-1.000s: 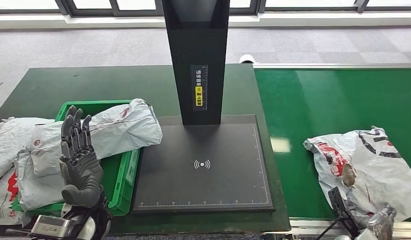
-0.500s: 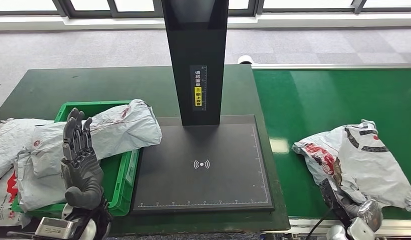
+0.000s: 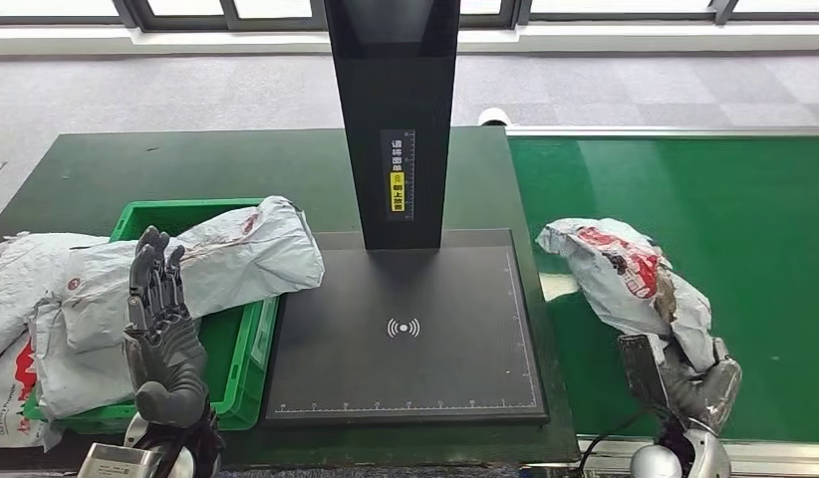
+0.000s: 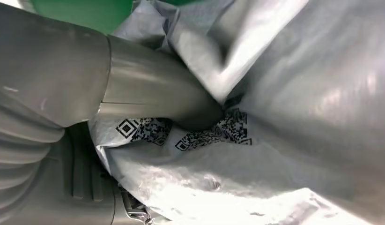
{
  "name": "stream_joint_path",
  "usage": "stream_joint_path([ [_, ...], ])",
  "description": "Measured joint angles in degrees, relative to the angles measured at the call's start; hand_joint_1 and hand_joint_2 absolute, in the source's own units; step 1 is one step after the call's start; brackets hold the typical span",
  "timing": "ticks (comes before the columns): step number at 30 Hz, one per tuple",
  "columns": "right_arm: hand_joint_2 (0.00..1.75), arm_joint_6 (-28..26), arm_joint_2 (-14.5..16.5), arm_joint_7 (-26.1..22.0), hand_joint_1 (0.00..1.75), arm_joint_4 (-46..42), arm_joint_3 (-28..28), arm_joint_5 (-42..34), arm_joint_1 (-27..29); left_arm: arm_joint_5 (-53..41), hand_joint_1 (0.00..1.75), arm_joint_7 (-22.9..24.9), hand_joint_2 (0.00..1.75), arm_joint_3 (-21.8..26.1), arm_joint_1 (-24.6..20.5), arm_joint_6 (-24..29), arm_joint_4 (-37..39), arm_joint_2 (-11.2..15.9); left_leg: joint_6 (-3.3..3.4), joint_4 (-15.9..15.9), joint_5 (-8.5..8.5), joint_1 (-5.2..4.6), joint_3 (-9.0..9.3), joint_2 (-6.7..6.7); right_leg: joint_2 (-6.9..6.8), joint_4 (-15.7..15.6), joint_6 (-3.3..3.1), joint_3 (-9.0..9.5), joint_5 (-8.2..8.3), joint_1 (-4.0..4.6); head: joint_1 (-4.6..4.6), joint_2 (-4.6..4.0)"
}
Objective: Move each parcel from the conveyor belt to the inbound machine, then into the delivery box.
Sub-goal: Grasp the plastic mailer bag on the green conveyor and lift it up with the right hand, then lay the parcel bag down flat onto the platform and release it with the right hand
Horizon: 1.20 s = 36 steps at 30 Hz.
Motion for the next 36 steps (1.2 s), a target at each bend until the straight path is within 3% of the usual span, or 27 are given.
stream_joint_path([
  [7, 1.75, -0.5, 2.9, -3.08, 1.75, -12.68, 4.32, -3.25, 4.69, 0.15, 0.0, 0.0, 0.0, 0.0, -0.01, 0.32, 0.01, -0.04, -0.01, 0.01, -0.01, -0.03, -0.09, 0.03, 0.01, -0.01, 0.01, -0.05, -0.01, -0.04, 0.0, 0.0],
  [10, 1.75, -0.4, 3.86, -11.96, 1.75, -17.72, 6.86, -10.84, 6.98, 0.62, 0.0, 0.0, 0.0, 0.0, -0.09, 0.9, 0.11, -0.02, 0.0, 0.0, -0.01, -0.05, -0.09, 0.03, 0.01, -0.01, 0.01, -0.05, 0.0, -0.06, 0.0, 0.0],
  [13, 1.75, 2.71, 5.05, -18.93, 1.75, -24.58, 14.09, -14.87, 9.88, 1.5, 0.0, 0.0, 0.0, 0.0, -0.84, 1.37, 0.74, 0.03, -0.02, -0.01, -0.01, 0.01, -0.08, 0.06, 0.03, 0.01, 0.0, -0.09, -0.01, 0.0, 0.0, 0.0],
  [18, 1.75, 8.29, 5.34, -18.24, 1.75, -29.2, 28.91, -17.43, 10.43, 2.95, 0.0, 0.0, 0.0, 0.0, -2.51, 1.46, 2.26, 0.05, -0.09, -0.02, 0.04, 0.08, -0.07, 0.13, 0.08, 0.03, -0.02, -0.12, -0.01, 0.08, -0.01, 0.01],
  [21, 1.75, 9.75, 5.33, -18.04, 1.75, -29.38, 34.68, -17.98, 9.91, 3.13, 0.0, 0.0, 0.0, 0.0, -3.02, 1.39, 2.88, 0.05, -0.1, -0.02, 0.06, 0.08, -0.06, 0.11, 0.07, 0.02, -0.02, -0.1, 0.0, 0.08, -0.01, 0.0],
  [28, 1.75, 13.13, 5.24, -16.56, 1.75, -28.69, 40.57, -18.19, 8.17, 2.99, 0.0, 0.0, 0.0, -0.09, -3.38, 1.09, 3.88, 0.03, -0.1, -0.01, 0.06, 0.06, -0.08, 0.12, 0.07, 0.02, -0.02, -0.11, 0.01, 0.06, -0.01, 0.0],
  [36, 1.75, 19.6, 5.25, -12.25, 1.75, -20.55, 43.65, -20.11, 4.71, 3.36, 0.0, 0.0, 0.0, -1.3, -4.97, -1.49, 6.07, -0.53, -0.12, -0.01, 0.07, 0.08, -0.07, 0.09, 0.05, 0.02, -0.03, -0.11, 0.01, 0.08, -0.01, 0.0],
])
